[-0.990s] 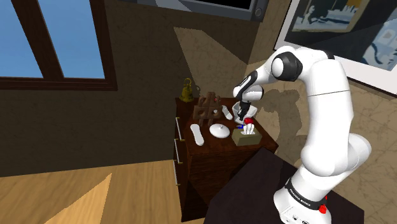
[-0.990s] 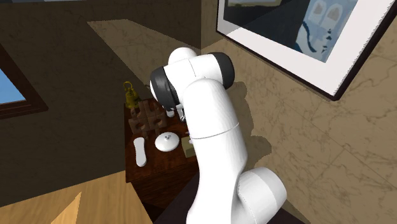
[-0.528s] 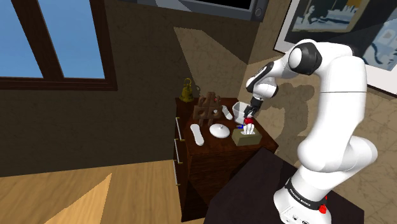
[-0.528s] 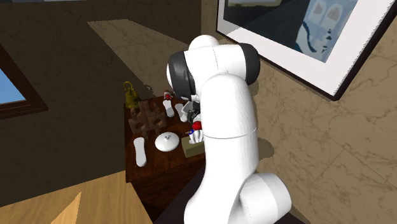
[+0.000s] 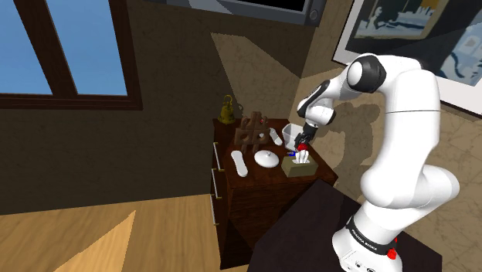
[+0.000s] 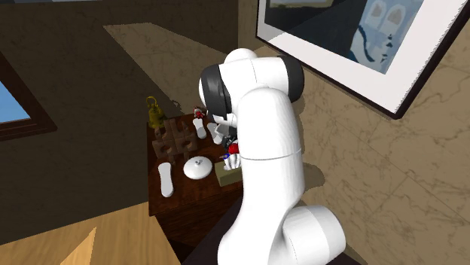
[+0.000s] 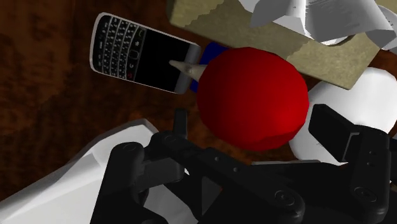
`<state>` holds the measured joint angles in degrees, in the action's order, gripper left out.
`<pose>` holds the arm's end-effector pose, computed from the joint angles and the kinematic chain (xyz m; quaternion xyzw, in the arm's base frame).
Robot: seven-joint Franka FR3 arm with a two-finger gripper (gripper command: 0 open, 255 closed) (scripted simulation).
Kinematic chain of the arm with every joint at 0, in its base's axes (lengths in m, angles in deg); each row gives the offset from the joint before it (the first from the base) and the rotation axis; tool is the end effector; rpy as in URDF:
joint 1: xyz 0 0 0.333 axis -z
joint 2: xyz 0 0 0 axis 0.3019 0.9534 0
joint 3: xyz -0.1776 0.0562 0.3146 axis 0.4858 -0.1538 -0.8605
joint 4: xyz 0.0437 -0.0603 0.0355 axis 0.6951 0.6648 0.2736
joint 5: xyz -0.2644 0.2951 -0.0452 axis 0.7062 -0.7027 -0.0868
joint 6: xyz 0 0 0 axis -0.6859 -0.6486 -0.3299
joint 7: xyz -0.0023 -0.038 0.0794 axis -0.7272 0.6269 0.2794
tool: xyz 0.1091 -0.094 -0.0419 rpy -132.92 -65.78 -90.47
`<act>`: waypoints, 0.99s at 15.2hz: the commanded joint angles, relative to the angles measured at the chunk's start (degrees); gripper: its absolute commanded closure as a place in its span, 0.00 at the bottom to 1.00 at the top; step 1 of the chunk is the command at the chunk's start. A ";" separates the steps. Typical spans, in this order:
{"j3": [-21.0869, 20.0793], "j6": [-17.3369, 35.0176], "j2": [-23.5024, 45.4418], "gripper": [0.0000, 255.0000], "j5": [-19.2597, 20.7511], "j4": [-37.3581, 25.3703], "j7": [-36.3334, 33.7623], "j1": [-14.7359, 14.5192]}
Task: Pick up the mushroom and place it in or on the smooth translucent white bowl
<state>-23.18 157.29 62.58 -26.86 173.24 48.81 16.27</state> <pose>0.4652 -0.4270 0.1700 -0.9932 0.0918 -0.0497 0.0520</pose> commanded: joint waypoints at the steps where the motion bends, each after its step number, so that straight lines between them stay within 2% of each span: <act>1: -0.13 0.27 0.42 0.00 -0.17 -0.18 0.14 0.10; 7: -0.13 0.26 0.42 0.00 -0.16 -0.18 0.14 0.10; 8: -0.13 0.26 0.42 1.00 -0.16 -0.18 0.14 0.10; 15: -0.12 0.24 0.41 1.00 -0.15 -0.19 0.12 0.09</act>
<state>-23.33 157.51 62.98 -27.03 173.05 48.94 16.34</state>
